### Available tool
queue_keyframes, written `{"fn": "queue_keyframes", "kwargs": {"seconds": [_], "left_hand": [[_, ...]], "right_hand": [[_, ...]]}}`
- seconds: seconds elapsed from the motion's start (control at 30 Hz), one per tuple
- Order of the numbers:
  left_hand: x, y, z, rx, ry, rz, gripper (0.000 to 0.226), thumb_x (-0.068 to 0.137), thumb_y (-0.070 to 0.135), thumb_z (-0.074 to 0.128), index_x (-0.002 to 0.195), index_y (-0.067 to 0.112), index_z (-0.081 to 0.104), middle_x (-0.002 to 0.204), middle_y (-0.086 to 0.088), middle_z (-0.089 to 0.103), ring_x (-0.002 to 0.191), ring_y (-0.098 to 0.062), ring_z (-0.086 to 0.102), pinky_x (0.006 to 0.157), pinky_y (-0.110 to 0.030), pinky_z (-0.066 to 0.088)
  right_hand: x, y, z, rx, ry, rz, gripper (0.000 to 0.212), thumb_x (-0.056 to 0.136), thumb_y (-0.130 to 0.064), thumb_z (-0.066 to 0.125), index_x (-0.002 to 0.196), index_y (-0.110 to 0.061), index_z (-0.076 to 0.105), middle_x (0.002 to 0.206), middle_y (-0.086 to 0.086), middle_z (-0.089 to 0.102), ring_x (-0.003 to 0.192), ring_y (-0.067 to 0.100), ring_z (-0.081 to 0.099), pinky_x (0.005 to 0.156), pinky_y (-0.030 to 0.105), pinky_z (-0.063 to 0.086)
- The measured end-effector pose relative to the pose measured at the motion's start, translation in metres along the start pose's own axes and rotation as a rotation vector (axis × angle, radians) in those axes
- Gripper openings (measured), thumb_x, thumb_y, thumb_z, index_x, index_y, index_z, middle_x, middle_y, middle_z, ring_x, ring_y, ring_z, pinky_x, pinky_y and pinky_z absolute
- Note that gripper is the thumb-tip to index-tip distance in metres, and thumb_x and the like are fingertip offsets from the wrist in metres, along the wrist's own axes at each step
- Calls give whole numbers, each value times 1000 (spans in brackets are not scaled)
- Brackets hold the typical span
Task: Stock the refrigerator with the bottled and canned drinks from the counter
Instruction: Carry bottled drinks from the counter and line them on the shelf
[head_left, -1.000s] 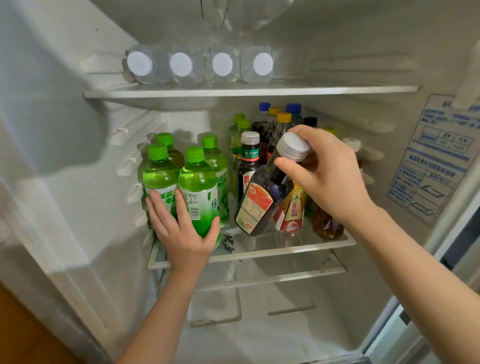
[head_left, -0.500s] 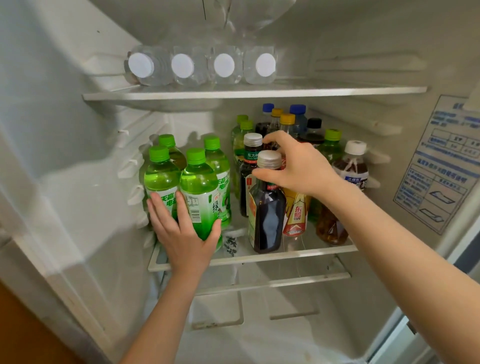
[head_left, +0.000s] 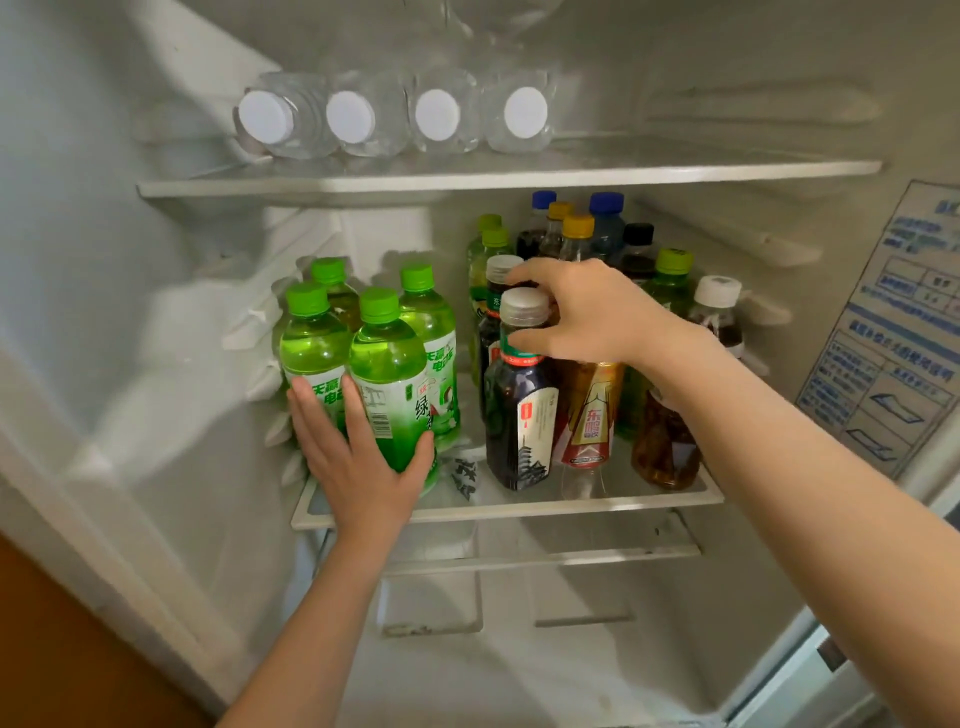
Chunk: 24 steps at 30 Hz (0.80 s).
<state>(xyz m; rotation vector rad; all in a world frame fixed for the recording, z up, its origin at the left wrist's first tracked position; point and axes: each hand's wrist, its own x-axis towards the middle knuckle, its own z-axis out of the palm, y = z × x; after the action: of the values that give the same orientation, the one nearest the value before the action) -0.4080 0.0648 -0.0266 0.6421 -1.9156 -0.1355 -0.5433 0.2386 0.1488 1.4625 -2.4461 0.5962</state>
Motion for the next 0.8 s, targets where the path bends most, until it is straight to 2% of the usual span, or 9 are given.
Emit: {"fn": "queue_keyframes", "kwargs": {"seconds": [0.07,0.37,0.53,0.8], "left_hand": [[0,-1,1,-5,-1,-3,93,77,57,56,148,14,14,152,-30,1,144,-33,-4,118,-39,-1],[-1,-1,2,19,2,0,94,77,57,56,148,11,15,152,-31,0,144,-37,-3,119,-37,-4],[-1,-1,3,17,15,-6,94,77,58,55,148,12,15,153,-29,0,144,-35,-4,118,-37,-2],[0,0,1,16,17,-9,93,77,59,54,148,13,15,152,-31,3,144,-38,1,118,-34,-3]], "right_hand": [[1,-1,0,6,22,-17,52,77,-40,71,123,-20,57,114,1,67,102,23,63,87,38,51],[8,0,18,-72,201,11,52,78,-50,68,121,-21,61,111,4,69,102,24,62,87,39,51],[8,4,13,-35,187,15,46,77,-50,69,114,-22,66,108,0,70,98,21,64,83,37,52],[9,-2,14,-5,146,32,47,78,-45,70,118,-22,64,112,4,68,102,25,62,87,40,51]]}}
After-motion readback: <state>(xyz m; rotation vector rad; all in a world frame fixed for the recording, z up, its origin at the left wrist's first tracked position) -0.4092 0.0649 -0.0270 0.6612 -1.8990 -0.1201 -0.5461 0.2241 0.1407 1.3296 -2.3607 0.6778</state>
